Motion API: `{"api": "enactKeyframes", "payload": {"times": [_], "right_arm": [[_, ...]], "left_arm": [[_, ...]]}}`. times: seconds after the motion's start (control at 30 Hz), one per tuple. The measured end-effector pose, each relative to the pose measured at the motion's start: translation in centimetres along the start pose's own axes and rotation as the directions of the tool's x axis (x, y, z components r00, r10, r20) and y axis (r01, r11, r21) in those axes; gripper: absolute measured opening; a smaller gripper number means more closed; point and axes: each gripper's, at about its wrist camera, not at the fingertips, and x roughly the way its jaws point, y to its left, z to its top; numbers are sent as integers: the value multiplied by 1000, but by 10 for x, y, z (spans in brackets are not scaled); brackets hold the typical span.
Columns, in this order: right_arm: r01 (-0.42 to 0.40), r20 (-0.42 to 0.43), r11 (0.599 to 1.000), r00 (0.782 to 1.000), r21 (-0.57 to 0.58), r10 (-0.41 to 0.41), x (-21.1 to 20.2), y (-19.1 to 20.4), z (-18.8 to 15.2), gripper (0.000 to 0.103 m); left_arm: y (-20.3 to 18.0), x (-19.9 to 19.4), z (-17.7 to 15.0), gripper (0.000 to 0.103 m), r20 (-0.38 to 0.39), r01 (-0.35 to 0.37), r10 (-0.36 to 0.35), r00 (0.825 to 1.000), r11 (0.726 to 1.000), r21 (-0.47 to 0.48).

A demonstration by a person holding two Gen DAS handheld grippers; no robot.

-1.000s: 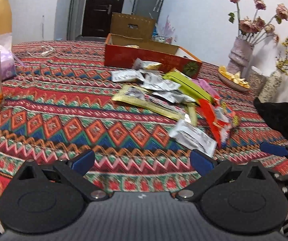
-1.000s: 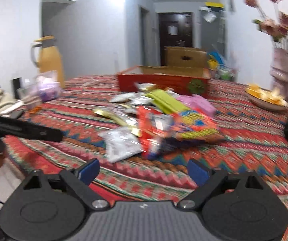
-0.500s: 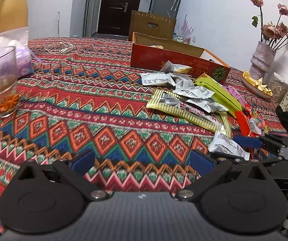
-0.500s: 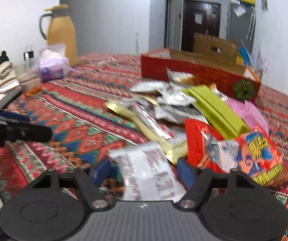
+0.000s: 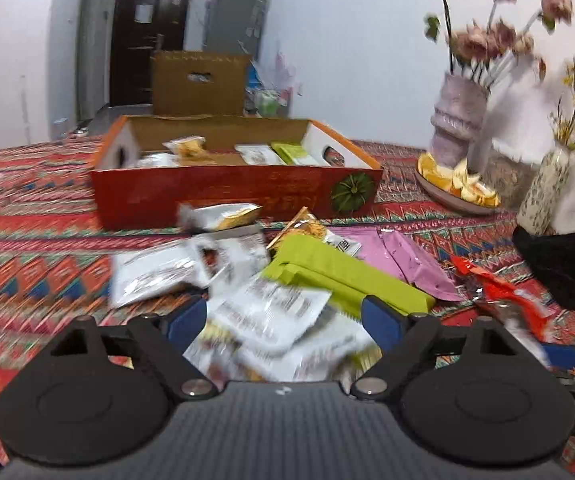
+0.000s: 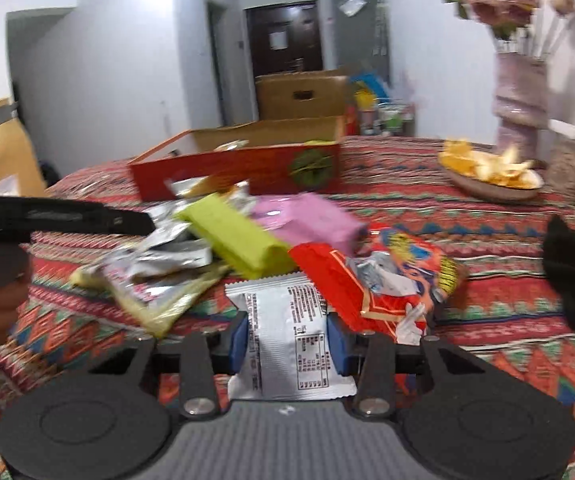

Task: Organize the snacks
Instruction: 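Grasp a white packet with the right gripper while the left grasps a small packet, then place both packets into the orange box and open both grippers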

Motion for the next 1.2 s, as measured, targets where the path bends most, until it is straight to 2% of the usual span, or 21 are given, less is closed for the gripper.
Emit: {"api": "enactKeyframes", "payload": {"times": [0.1, 0.17, 0.2, 0.23, 0.4, 0.43, 0.47, 0.53, 0.57, 0.63, 0.73, 0.93, 1.2], "right_arm": [[1, 14, 1000, 1000, 23, -2, -6, -9, -1, 40], [-3, 13, 1000, 1000, 26, 3, -6, -9, -3, 40], [-5, 12, 1000, 1000, 28, 5, -5, -10, -3, 40], [-9, 10, 1000, 1000, 30, 8, -2, -7, -4, 40], [-34, 5, 999, 999, 21, 34, 0, -1, -6, 40], [-41, 7, 999, 999, 16, 41, -1, 1, -6, 40], [-49, 10, 999, 999, 9, 49, -2, 4, -5, 40], [-63, 20, 998, 998, -3, 63, -6, 11, -5, 40], [-70, 25, 997, 997, -9, 70, -9, 14, -4, 40], [-87, 35, 996, 996, -19, 88, -15, 21, -5, 40], [-106, 45, 994, 993, -33, 107, -23, 31, -8, 40], [-131, 60, 990, 989, -49, 134, -36, 48, -13, 40], [-141, 66, 987, 987, -74, 146, -37, 61, -7, 40]], "left_arm": [[-7, 35, 5, 87, -95, -40, 44, 994, 998, 52], [-6, 44, 4, 84, -112, -60, 64, 992, 997, 46], [-3, 45, 3, 70, -109, -58, 62, 992, 998, 36], [-1, 43, 2, 61, -109, -50, 52, 993, 998, 28], [4, 19, -3, 53, -94, -42, 43, 995, 999, 12], [4, 12, -5, 44, -85, -42, 44, 995, 999, 16], [3, 3, -7, 41, -73, -42, 43, 996, 999, 21], [2, -17, -13, 25, -51, -47, 48, 998, 999, 22], [3, -27, -17, 22, -42, -45, 46, 998, 999, 9], [6, -45, -24, 8, -31, -38, 37, 999, 999, -19], [9, -74, -35, 4, -6, -43, 42, 999, 997, -58], [11, -122, -47, 4, 54, -36, 41, 998, 996, -85], [22, -131, -39, 4, 86, -22, 31, 996, 994, -109]]}}
